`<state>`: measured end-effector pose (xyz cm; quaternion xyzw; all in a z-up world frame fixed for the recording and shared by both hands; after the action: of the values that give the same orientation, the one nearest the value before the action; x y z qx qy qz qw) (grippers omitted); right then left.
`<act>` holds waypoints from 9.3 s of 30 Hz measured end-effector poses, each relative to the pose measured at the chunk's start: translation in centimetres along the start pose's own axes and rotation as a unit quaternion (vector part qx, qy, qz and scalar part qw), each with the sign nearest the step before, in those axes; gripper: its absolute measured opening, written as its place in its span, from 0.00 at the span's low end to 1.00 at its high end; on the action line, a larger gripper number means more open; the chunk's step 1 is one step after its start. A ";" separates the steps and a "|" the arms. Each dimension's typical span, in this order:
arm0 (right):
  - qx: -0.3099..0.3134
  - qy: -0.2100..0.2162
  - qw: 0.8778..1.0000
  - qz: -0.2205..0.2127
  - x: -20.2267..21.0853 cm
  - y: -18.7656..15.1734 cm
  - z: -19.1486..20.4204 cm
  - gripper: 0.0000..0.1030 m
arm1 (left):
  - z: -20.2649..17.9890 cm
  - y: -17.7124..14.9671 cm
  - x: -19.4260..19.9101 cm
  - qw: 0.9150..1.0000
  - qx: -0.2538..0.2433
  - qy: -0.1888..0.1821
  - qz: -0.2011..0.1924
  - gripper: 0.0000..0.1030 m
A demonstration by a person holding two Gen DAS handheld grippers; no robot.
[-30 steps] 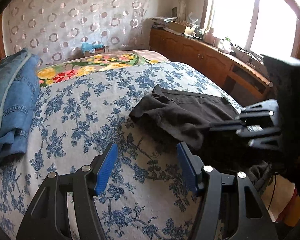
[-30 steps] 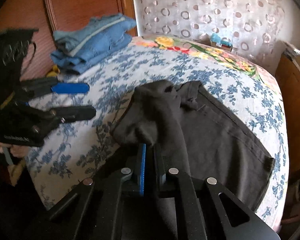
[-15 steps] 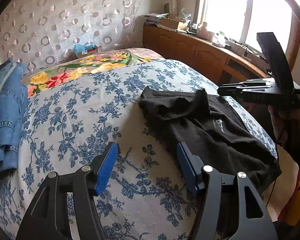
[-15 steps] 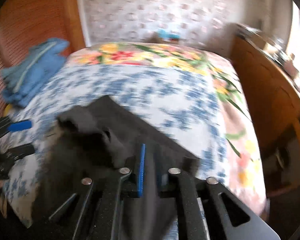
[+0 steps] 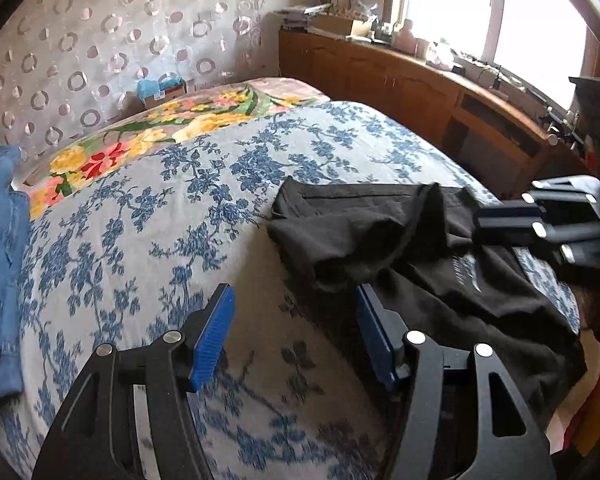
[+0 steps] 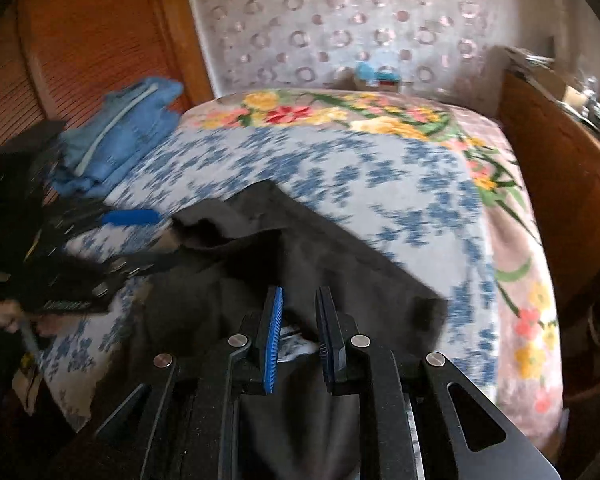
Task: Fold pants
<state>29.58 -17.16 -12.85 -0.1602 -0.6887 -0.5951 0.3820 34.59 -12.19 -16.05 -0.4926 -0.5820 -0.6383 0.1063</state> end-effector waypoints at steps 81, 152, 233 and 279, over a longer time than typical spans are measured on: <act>-0.082 -0.091 0.993 0.005 -2.3 -1.2 -9.1 0.09 | -1.1 -0.4 0.6 0.999 0.028 -0.011 -0.021 0.61; -0.107 -0.070 0.991 -0.025 7.1 -10.2 0.1 0.36 | -6.4 -8.1 7.4 0.998 0.009 -0.013 -0.057 0.61; -0.079 -0.046 0.990 -0.111 12.4 -10.5 4.1 0.08 | -13.1 -6.9 14.1 0.992 -0.039 -0.028 -0.116 0.09; 0.050 -0.066 0.971 -0.223 14.3 11.5 9.9 0.08 | 3.6 7.1 24.0 0.966 -0.008 0.104 -0.236 0.09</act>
<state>24.68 -8.45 5.43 -0.0224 -0.7596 -0.6183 0.2003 29.66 -0.79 5.96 -0.2726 -0.6624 -0.6978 0.0085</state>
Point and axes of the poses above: each gripper's, at about its wrist camera, not at the fingertips, and x roughly against the way its jaws point, z to its left, y to its top, the point moved 10 cm from there along -x, roughly the way its jaws point, and after that the axes turned 9 degrees about -y, right-handed, at the moved point
